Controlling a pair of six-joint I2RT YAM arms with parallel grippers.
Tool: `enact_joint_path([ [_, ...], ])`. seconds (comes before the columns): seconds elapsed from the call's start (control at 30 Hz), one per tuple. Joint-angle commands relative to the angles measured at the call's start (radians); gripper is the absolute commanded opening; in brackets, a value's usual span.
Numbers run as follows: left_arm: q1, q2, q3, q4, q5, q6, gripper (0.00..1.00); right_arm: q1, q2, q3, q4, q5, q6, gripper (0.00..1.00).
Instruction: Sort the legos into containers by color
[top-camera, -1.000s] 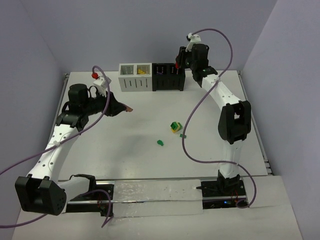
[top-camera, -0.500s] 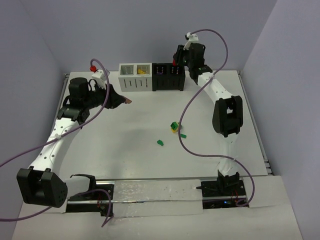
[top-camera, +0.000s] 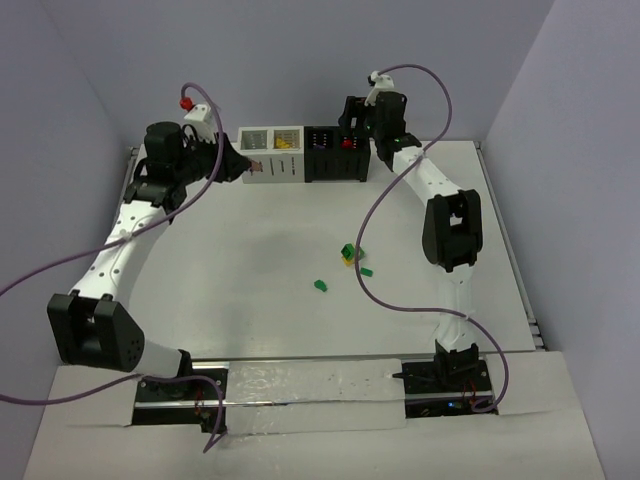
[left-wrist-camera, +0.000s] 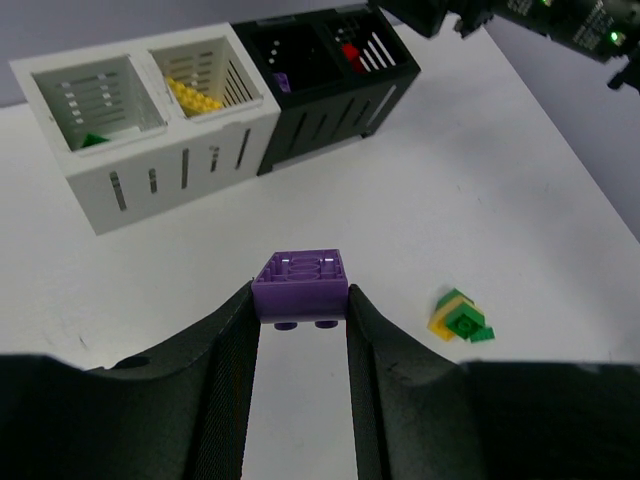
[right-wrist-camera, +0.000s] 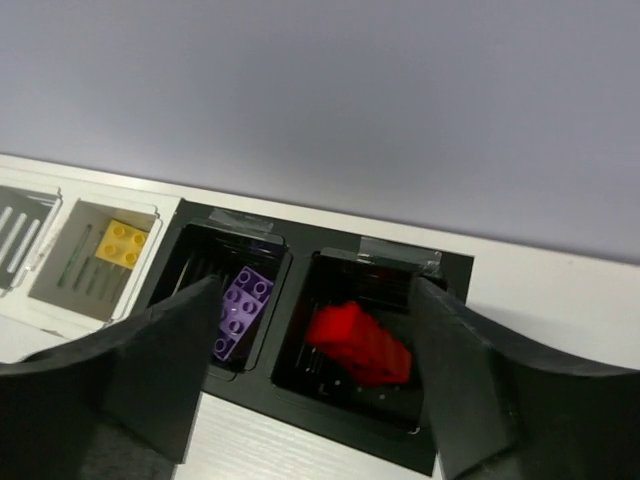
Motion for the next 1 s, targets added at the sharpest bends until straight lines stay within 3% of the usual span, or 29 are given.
enact_joint_path([
  [0.0,-0.066,0.058,0.103,0.116,-0.153,-0.004,0.00,0.007,-0.015,0.013,0.001,-0.002,0.007,0.94],
  [0.2,-0.138,0.284,0.331,0.185,-0.248,-0.047,0.00,0.009,-0.133,-0.040,-0.034,-0.008,0.034,1.00],
  [0.4,-0.196,0.584,0.563,0.271,-0.310,-0.092,0.00,0.004,-0.415,-0.230,-0.075,-0.020,0.002,1.00],
  [0.7,-0.250,0.823,0.752,0.362,-0.389,-0.105,0.00,0.004,-0.747,-0.587,-0.118,0.023,-0.062,1.00],
  [0.97,-0.268,0.905,0.800,0.391,-0.428,-0.060,0.04,0.004,-0.848,-0.704,-0.201,0.036,-0.132,1.00],
])
